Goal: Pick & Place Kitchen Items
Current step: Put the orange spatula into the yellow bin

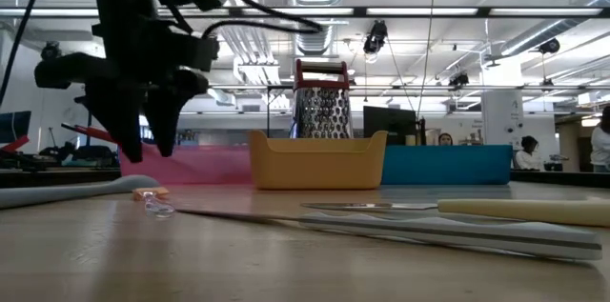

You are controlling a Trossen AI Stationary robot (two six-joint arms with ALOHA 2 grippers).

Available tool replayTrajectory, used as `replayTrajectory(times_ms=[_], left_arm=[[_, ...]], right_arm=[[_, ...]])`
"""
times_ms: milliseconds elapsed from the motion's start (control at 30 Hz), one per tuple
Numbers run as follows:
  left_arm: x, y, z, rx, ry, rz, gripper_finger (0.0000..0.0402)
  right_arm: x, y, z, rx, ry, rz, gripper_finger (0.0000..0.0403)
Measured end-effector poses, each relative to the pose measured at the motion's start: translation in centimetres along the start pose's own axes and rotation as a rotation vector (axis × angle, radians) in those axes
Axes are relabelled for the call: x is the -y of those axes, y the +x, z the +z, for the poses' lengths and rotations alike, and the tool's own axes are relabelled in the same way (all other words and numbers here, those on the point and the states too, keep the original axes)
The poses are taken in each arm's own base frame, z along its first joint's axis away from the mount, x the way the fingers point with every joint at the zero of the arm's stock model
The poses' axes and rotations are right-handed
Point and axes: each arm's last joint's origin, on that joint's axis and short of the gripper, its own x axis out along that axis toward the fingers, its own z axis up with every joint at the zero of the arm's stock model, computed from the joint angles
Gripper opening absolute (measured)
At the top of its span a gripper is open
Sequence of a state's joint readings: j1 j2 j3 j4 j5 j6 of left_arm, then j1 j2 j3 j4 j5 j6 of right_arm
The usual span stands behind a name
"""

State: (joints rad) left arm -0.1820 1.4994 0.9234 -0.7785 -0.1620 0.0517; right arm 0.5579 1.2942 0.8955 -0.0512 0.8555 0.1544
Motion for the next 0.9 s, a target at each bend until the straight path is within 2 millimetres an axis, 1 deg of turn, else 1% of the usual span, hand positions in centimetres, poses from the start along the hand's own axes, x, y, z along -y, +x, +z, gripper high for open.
replayTrajectory(times_ms=[200,333,900], left_arm=[[0.2,1.1,0.2,-0.036,-0.002,-0.058,0.0225],[0.4,1.5,0.3,-0.043,-0.009,-0.094,0.0225],[0.1,2.0,0.7,-0.023,-0.015,-0.070,0.0225]], right_arm=[[0.0,0.1,-0.7,-0.013,0.002,-0.002,0.0148],[0.0,0.1,-1.1,-0.020,0.002,-0.004,0.0139],[0.0,0.2,-1.1,-0.020,0.006,-0.004,0.0101]])
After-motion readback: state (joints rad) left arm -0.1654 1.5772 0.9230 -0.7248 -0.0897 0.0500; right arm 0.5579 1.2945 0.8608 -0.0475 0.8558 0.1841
